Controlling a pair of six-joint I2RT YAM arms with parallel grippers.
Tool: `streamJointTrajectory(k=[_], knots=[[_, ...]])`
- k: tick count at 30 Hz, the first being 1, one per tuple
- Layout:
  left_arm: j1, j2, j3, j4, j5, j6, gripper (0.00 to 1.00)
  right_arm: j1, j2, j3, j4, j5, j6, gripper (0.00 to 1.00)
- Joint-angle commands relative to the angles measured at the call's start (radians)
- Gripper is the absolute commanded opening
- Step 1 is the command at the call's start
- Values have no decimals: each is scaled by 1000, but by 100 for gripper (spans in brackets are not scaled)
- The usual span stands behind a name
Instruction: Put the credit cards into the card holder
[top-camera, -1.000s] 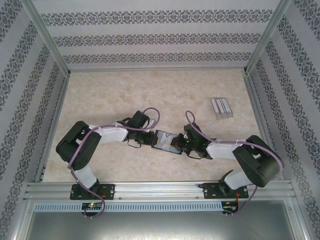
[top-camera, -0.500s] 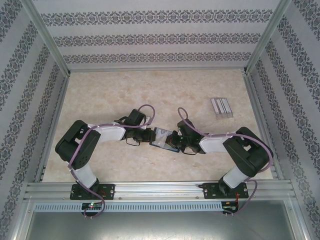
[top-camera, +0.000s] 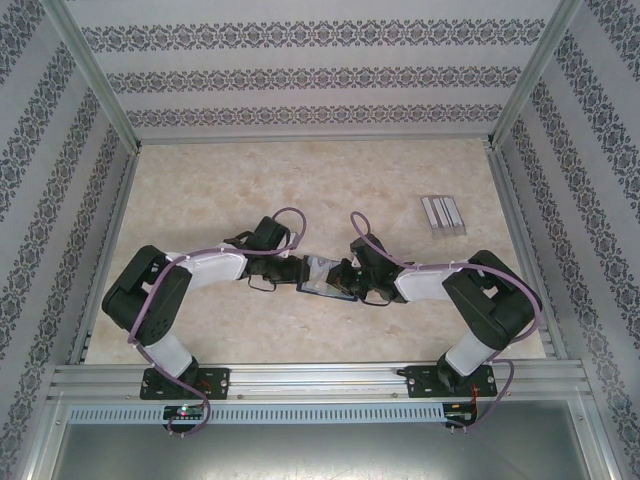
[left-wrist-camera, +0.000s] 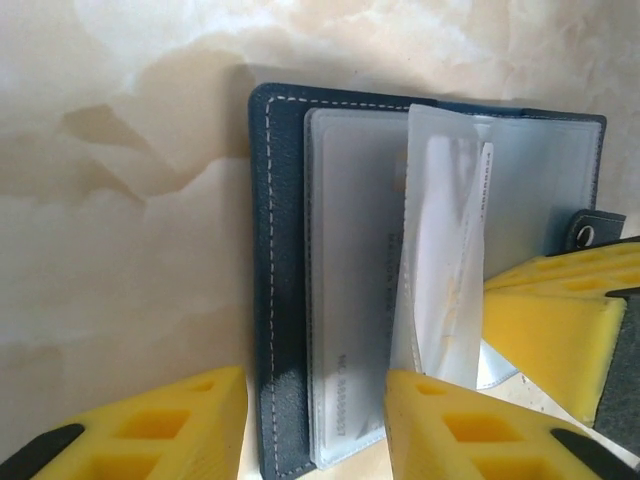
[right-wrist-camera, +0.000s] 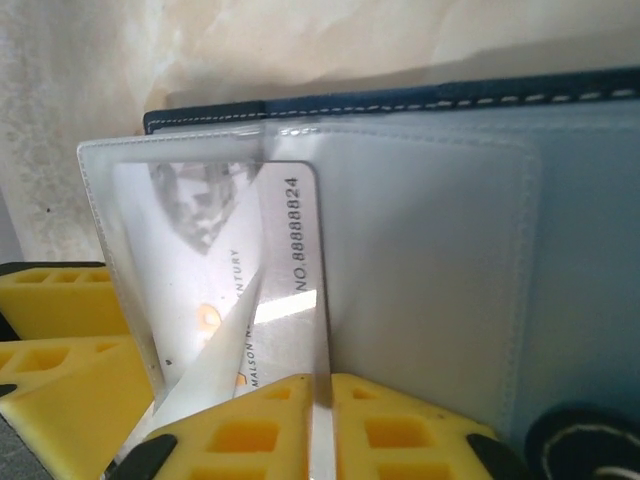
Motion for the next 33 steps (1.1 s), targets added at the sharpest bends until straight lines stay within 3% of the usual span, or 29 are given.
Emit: streamJointTrajectory(k=[1,6,17,25,33], knots=[[12,-4,11,-74,-19,12,39,-2,-32,16,17,-23,-14,17],[14,58,18,-36,25,16,30,-8,-37,6,21,-31,1,21],[14,121,39,-41,49,47,29,-8,22,17,31,-67,27,25],[14,123,37,-49,29,49,26,-5,-40,-7,-65,12,13,26],[12,127,48,-46,50,51,27,0,18,16,28,-23,20,3]])
